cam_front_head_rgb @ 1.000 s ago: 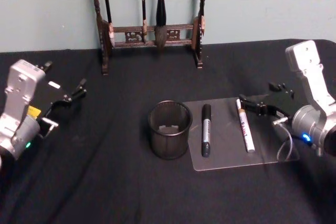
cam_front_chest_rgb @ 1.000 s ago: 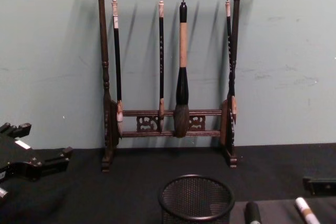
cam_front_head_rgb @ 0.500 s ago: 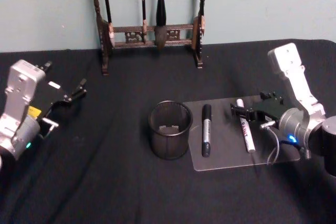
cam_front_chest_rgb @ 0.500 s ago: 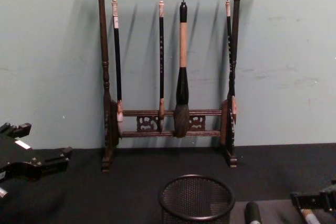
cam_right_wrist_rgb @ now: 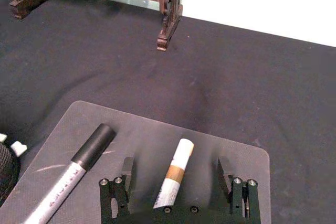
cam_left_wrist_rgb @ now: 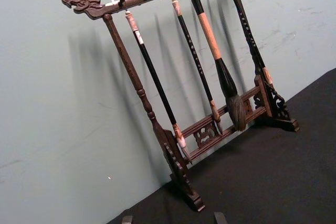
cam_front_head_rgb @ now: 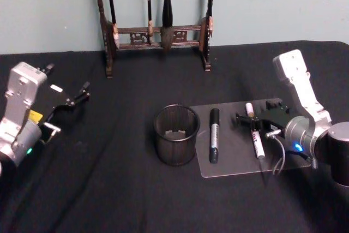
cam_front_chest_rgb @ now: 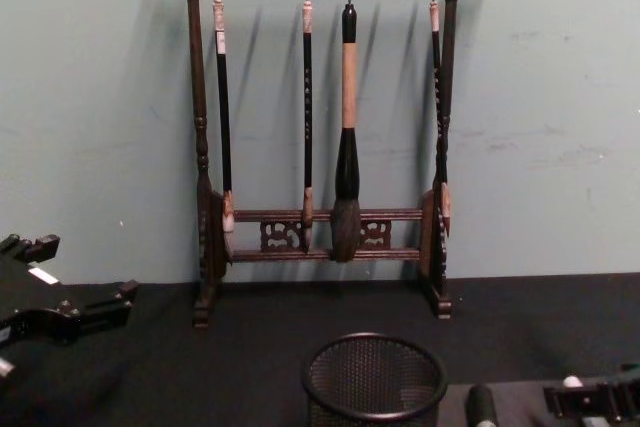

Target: Pick up the water-based marker from the table and place it into the pen holder.

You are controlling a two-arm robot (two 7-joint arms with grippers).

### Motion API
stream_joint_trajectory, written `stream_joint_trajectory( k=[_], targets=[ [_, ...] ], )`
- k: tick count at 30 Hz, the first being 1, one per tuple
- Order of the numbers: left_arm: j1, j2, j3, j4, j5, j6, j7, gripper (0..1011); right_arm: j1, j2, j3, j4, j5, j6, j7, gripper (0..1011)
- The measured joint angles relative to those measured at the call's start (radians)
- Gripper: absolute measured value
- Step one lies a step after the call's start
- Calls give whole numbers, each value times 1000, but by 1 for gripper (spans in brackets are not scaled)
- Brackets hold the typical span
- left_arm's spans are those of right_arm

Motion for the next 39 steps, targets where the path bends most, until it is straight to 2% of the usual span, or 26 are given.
stream_joint_trajectory(
  k=[39],
  targets=[
    [0, 0, 0, 0, 0, 0, 0, 1001, -21, -47, 36, 16, -82, 23, 61, 1003]
  ],
)
